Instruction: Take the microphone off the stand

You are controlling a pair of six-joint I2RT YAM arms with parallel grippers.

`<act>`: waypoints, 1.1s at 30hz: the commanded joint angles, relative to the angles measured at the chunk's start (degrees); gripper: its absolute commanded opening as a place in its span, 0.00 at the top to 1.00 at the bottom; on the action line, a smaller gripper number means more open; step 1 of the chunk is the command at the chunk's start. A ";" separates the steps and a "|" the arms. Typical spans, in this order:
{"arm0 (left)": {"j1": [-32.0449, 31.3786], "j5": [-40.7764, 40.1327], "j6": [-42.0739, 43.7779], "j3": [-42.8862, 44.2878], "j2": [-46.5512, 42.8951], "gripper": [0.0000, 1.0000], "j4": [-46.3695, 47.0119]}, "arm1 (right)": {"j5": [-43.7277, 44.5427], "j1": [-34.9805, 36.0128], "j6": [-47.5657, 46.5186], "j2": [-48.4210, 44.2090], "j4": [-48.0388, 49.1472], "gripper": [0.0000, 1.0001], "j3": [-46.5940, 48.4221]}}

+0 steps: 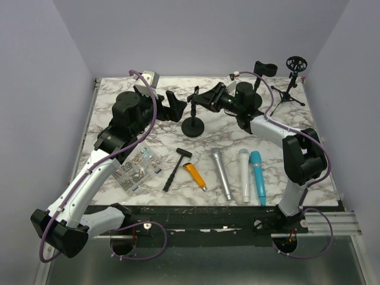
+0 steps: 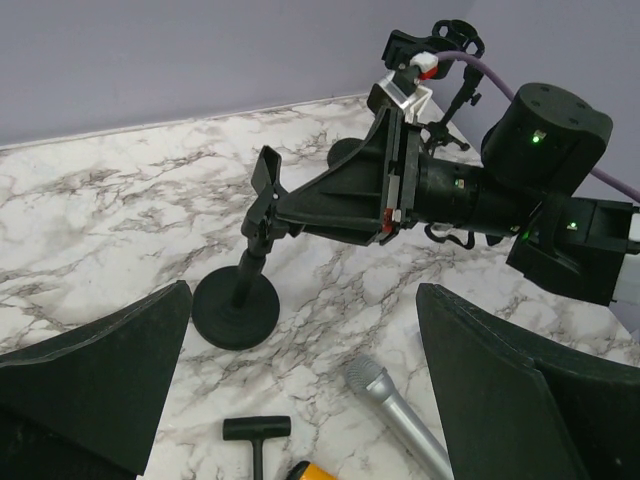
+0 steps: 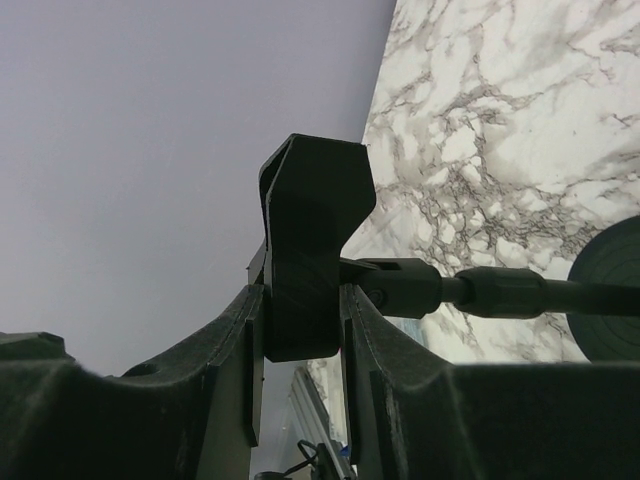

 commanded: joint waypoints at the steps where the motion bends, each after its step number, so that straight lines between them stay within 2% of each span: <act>1: 0.41 1.16 -0.48 -0.01 -0.57 0.01 -0.26 | -0.89 -0.15 -0.65 4.49 -7.77 0.90 -8.53; 5: 0.43 1.24 -0.58 -0.05 -0.25 0.01 -0.24 | -1.75 -0.11 -0.03 5.30 -6.59 0.90 -8.22; 9: 0.47 1.02 -0.49 -0.05 -0.12 0.01 -0.38 | -1.60 -1.25 -0.26 5.19 -8.47 0.90 -3.61; 17: 0.43 0.83 -0.40 -0.05 -0.20 0.02 -0.36 | 0.53 -9.89 2.87 6.02 -7.86 0.91 5.41; 22: 0.54 0.82 -0.31 -0.07 -0.12 0.02 -0.38 | 1.53 -14.29 3.04 10.11 -9.09 0.91 11.73; 28: 1.08 1.26 -0.55 0.02 0.14 0.01 -0.44 | 4.58 -15.73 -2.33 14.16 -15.19 0.91 21.27; 33: 1.48 1.49 -0.80 0.04 0.23 0.01 -0.34 | 9.39 -16.45 -6.72 15.80 -18.39 0.91 25.27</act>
